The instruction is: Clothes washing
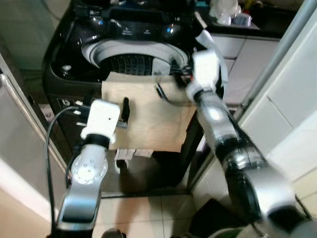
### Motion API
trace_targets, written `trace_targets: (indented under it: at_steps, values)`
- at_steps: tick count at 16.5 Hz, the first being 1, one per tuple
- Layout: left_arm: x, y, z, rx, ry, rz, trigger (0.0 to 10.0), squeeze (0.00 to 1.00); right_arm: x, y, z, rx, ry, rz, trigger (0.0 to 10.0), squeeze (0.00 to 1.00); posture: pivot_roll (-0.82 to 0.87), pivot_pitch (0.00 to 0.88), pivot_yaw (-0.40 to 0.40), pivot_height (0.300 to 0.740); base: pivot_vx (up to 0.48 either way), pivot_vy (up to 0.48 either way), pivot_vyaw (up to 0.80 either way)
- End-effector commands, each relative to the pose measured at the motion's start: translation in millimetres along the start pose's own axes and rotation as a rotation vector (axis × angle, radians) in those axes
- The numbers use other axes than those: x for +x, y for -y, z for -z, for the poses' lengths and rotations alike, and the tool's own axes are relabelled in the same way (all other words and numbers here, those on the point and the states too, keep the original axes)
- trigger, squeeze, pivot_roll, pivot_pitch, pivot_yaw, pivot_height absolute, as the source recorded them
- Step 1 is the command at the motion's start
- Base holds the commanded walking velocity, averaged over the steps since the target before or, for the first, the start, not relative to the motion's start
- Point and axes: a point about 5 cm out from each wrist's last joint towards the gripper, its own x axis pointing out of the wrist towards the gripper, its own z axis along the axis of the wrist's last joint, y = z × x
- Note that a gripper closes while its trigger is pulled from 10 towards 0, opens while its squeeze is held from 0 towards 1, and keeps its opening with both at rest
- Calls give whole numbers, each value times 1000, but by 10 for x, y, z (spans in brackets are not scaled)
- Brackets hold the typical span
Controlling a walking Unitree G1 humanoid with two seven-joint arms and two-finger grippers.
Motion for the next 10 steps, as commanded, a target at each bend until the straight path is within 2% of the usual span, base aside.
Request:
trace_targets:
  at_steps: [1,2,3,5,7,8,10]
  values:
    - [32,1,24,-12,-17,8,10000,0,-87,92,-13,10,36,25,10000,0,41,0,-67,740,0,0,0]
    - [47,6,41,-27,-24,15,10000,0,-401,73,170,-18,17,-2,10000,0,17,0,-52,740,0,0,0]
    - [56,32,47,-38,-27,27,10000,0,-610,25,291,-30,-9,-37,10000,0,11,0,-45,740,0,0,0]
    - [66,71,56,-50,-33,46,10000,0,-808,19,467,35,-91,-49,10000,0,8,0,-36,740,0,0,0]
    - [65,77,75,-70,-43,42,10000,0,-846,70,537,37,-138,-36,10000,0,12,0,-34,740,0,0,0]
    - [70,75,94,-106,-61,35,10000,0,-845,118,528,23,-161,-19,10000,0,18,0,-36,740,0,420,0]
    - [80,62,99,-102,-59,32,10000,0,-828,114,499,8,-163,-25,10000,0,23,0,-38,740,0,424,0]
